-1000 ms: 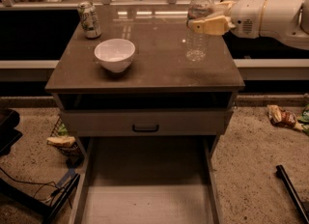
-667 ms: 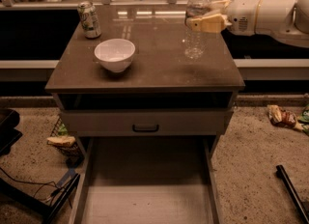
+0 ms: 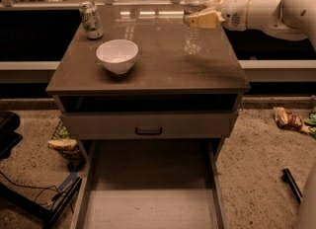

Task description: Pick water bottle from middle drawer and place on counter

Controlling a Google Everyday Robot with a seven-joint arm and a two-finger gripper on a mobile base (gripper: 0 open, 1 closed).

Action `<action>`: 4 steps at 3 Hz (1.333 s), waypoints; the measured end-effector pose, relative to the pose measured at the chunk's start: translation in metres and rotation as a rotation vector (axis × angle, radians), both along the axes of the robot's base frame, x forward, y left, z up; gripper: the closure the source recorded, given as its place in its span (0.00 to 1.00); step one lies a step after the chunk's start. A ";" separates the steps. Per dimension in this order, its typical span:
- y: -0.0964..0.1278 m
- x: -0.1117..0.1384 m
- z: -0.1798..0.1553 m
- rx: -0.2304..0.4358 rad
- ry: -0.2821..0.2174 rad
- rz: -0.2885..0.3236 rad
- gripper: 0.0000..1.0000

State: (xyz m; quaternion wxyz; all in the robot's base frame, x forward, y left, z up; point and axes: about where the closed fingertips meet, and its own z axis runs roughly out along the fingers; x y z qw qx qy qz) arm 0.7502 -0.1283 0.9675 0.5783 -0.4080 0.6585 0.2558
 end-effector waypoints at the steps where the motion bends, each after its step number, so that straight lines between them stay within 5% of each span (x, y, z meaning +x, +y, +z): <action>1: -0.001 0.015 -0.009 0.012 0.000 -0.001 1.00; 3: -0.013 0.026 -0.033 0.041 0.017 -0.013 1.00; 4: -0.013 0.031 -0.060 0.039 0.077 -0.005 1.00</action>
Offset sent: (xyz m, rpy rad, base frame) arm 0.0289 -0.0202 -0.0245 0.0465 -0.0045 -0.0241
